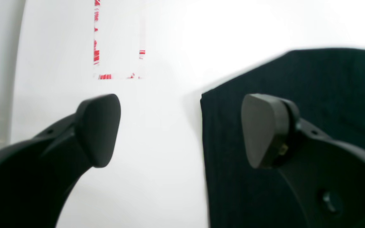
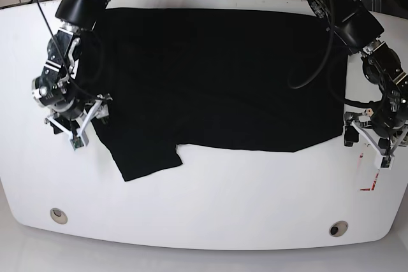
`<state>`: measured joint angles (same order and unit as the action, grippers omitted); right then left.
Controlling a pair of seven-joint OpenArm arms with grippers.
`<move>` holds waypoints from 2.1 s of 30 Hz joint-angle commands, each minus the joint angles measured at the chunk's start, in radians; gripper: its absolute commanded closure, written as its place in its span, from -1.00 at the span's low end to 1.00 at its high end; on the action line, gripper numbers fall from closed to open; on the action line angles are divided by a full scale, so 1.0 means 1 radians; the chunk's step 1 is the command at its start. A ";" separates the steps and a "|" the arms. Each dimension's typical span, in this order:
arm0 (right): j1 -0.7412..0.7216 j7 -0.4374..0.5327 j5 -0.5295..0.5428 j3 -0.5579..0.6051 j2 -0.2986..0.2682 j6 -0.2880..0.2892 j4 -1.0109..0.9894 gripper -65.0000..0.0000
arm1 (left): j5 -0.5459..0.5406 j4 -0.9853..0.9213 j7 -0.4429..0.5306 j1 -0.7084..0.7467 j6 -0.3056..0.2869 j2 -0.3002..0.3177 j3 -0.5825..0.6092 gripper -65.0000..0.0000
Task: Layout the t-shirt on the table in an organized manner, then fold the t-shirt properly
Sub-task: 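Release the edge and move both grippers to the shirt's hem corners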
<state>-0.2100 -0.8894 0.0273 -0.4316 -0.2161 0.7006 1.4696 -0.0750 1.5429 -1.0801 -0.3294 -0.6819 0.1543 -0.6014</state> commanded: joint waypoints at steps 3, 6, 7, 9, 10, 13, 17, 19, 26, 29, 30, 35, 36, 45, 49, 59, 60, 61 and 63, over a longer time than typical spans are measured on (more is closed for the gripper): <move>-0.121 0.118 -0.016 -0.003 -0.050 -0.002 -0.191 -0.53 | -0.012 -0.014 0.018 -0.055 0.001 0.014 0.001 -0.76; -0.176 0.178 -0.013 -0.003 -0.075 -0.002 -0.332 -0.53 | -0.012 -0.014 0.018 -0.058 0.001 0.014 0.001 -0.76; -0.188 0.195 -0.010 -0.003 -0.081 -0.002 -0.370 -0.53 | -0.012 -0.014 0.018 -0.058 0.001 0.014 0.001 -0.76; -0.213 0.238 -0.007 -0.003 -0.096 -0.002 -0.449 -0.53 | -0.012 -0.012 0.018 -0.056 0.001 0.014 0.001 -0.76; -0.219 0.256 -0.007 -0.003 -0.099 -0.002 -0.475 -0.53 | -0.012 -0.012 0.018 -0.056 0.001 0.014 0.001 -0.76; -0.227 0.304 -0.007 -0.003 -0.107 -0.002 -0.544 -0.53 | -0.012 -0.012 0.018 -0.055 0.001 0.015 0.001 -0.76; -0.228 0.312 -0.007 -0.003 -0.098 -0.002 -0.553 -0.53 | -0.012 -0.012 0.018 -0.033 0.001 0.017 0.001 -0.76; -0.217 0.313 -0.007 -0.003 -0.073 -0.002 -0.553 -0.53 | -0.012 -0.012 0.018 -0.029 0.001 0.017 0.001 -0.76; -0.210 0.315 -0.007 -0.003 -0.038 -0.002 -0.554 -0.52 | -0.012 -0.014 0.018 -0.014 0.001 0.024 -0.001 -0.76; -0.210 0.315 -0.007 -0.003 -0.019 -0.002 -0.554 -0.48 | -0.010 -0.022 0.018 -0.014 0.001 0.024 -0.001 -0.76; -0.210 0.315 -0.007 -0.003 -0.015 -0.002 -0.554 -0.42 | -0.010 -0.028 0.018 -0.014 0.001 0.024 -0.001 -0.76; -0.210 0.316 -0.010 -0.003 -0.006 -0.002 -0.554 0.20 | -0.010 -0.094 0.061 -0.017 0.001 0.024 0.001 -0.76; -0.210 0.316 -0.010 0.000 -0.006 -0.002 -0.554 0.43 | -0.009 -0.121 0.087 -0.017 0.003 0.026 0.001 -0.76; -0.210 0.316 -0.014 0.003 -0.004 -0.002 -0.554 0.95 | -0.010 -0.315 0.229 -0.038 0.078 0.026 0.085 -0.76; -0.210 0.316 -0.014 0.003 -0.004 -0.002 -0.554 0.96 | -0.010 -0.384 0.305 -0.050 0.101 0.026 0.117 -0.76; -0.208 0.316 -0.014 0.003 -0.004 -0.002 -0.554 0.96 | -0.010 -0.537 0.378 -0.098 0.209 0.058 0.119 -0.76; -0.208 0.316 -0.014 0.003 -0.004 -0.002 -0.554 0.96 | -0.010 -0.548 0.380 -0.099 0.209 0.064 0.119 -0.76; -0.208 0.316 -0.014 0.003 -0.004 -0.002 -0.554 0.96 | -0.010 -0.559 0.380 -0.099 0.209 0.069 0.119 -0.76; -0.208 0.316 -0.014 0.003 -0.004 -0.002 -0.554 0.96 | -0.010 -0.565 0.381 -0.099 0.209 0.077 0.119 -0.76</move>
<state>-0.4000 -0.5686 0.0219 -0.4305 -0.2104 0.6926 0.9039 -0.0742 0.9691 -0.7200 -0.3992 -0.4709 0.2104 -0.4828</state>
